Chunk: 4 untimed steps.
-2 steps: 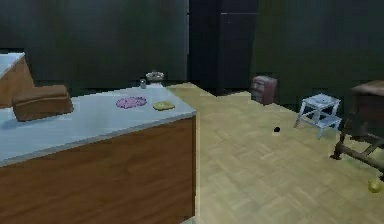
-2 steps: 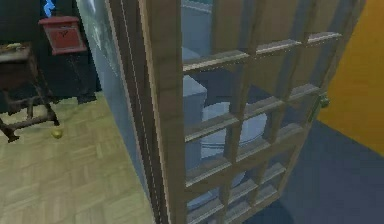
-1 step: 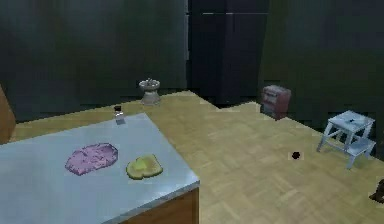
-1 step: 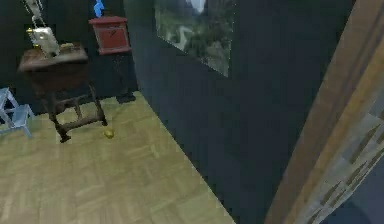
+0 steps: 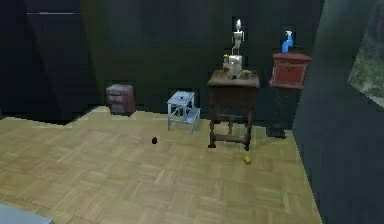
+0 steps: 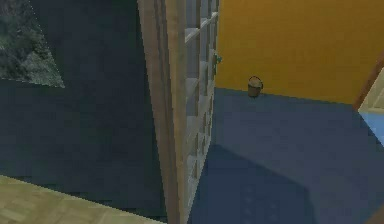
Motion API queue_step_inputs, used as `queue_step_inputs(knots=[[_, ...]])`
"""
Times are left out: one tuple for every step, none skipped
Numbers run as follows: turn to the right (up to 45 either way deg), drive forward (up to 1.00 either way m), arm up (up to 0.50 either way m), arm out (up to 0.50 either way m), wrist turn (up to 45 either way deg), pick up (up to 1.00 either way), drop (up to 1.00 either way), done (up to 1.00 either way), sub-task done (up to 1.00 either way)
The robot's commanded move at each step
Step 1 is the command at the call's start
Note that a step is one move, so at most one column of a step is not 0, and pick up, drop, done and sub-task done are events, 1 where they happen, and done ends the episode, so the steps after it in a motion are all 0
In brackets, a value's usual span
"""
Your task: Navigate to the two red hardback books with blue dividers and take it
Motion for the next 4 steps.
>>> queue_step_inputs(knots=[[15.0,0.00,0.00,0.00,0.0,0.00,0.00,0.00,0.00],[0.0,0.45,0.00,0.00,0.0,0.00,0.00,0.00,0.00],[0.0,0.30,0.00,0.00,0.0,0.00,0.00,0.00,0.00],[-45.0,0.00,0.00,0.00,0.0,0.00,0.00,0.00,0.00]])
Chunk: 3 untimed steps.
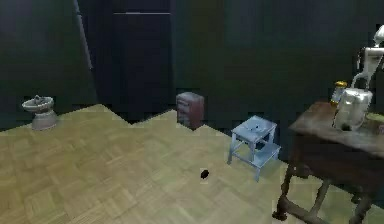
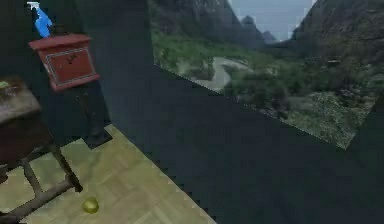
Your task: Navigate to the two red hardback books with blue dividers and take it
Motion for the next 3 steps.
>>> queue_step_inputs(knots=[[-39.0,0.00,0.00,0.00,0.0,0.00,0.00,0.00,0.00],[0.0,1.00,0.00,0.00,0.0,0.00,0.00,0.00,0.00],[-9.0,0.00,0.00,0.00,0.0,0.00,0.00,0.00,0.00]])
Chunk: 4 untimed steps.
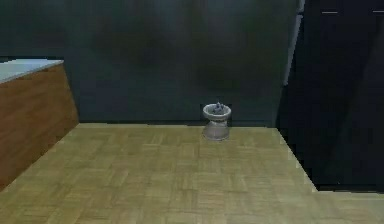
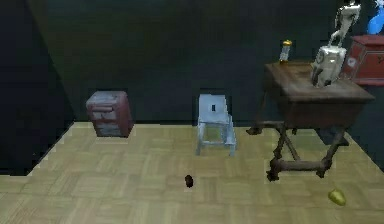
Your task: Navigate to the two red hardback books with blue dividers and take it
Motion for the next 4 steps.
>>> queue_step_inputs(knots=[[0.0,0.25,0.00,0.00,0.0,0.00,0.00,0.00,0.00],[-36.0,0.00,0.00,0.00,0.0,0.00,0.00,0.00,0.00],[0.0,0.25,0.00,0.00,0.0,0.00,0.00,0.00,0.00],[-45.0,0.00,0.00,0.00,0.0,0.00,0.00,0.00,0.00]])
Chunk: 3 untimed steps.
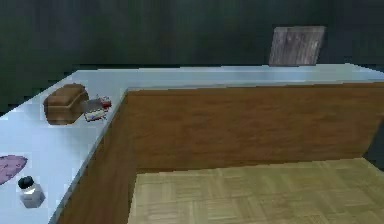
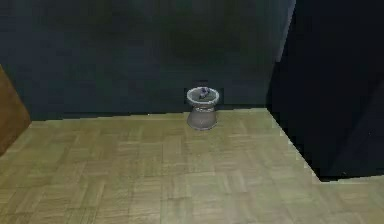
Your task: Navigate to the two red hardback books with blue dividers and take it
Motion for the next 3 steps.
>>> queue_step_inputs(knots=[[-45.0,0.00,0.00,0.00,0.0,0.00,0.00,0.00,0.00],[-45.0,0.00,0.00,0.00,0.0,0.00,0.00,0.00,0.00],[-24.0,0.00,0.00,0.00,0.0,0.00,0.00,0.00,0.00]])
